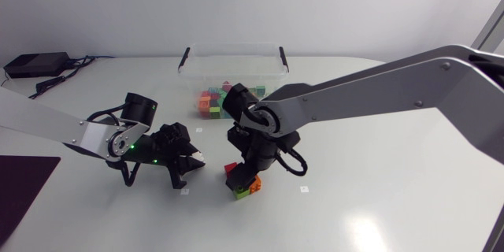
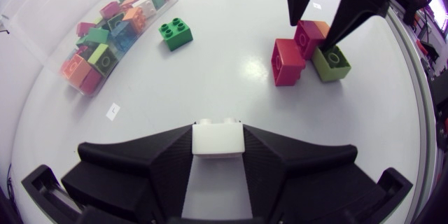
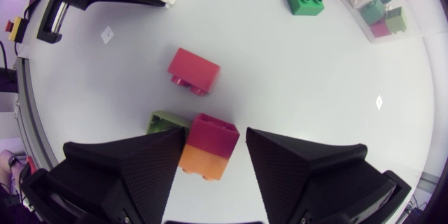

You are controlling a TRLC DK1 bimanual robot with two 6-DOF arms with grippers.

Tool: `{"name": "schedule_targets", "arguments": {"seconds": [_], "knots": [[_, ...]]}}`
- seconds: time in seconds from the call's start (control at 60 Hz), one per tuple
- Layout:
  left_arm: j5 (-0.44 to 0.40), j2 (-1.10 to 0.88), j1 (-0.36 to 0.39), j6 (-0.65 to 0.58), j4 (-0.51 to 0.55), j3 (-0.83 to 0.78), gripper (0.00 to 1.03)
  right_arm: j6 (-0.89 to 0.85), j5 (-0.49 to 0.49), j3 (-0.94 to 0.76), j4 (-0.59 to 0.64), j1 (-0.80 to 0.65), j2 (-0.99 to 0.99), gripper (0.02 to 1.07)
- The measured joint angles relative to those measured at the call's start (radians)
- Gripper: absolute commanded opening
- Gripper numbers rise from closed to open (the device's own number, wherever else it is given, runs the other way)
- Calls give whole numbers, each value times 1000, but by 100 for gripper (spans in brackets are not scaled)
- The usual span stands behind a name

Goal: Place the duplo bricks in the container

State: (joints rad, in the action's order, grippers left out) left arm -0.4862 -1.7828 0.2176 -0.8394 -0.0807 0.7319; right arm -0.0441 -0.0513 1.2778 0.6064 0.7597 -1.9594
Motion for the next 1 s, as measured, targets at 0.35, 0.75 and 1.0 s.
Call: {"name": "schedule_targets", "arguments": {"seconds": [0.35, 0.75, 1.0], "knots": [[0, 11, 0, -1, 0, -13, 37, -5, -30, -3, 1, -82, 5, 65], [-8, 14, -2, -14, 3, -19, 37, -5, -29, -21, 3, -91, 16, 68], [-13, 15, -2, -23, 3, -20, 37, -8, -27, -54, 2, -139, 32, 68]]}}
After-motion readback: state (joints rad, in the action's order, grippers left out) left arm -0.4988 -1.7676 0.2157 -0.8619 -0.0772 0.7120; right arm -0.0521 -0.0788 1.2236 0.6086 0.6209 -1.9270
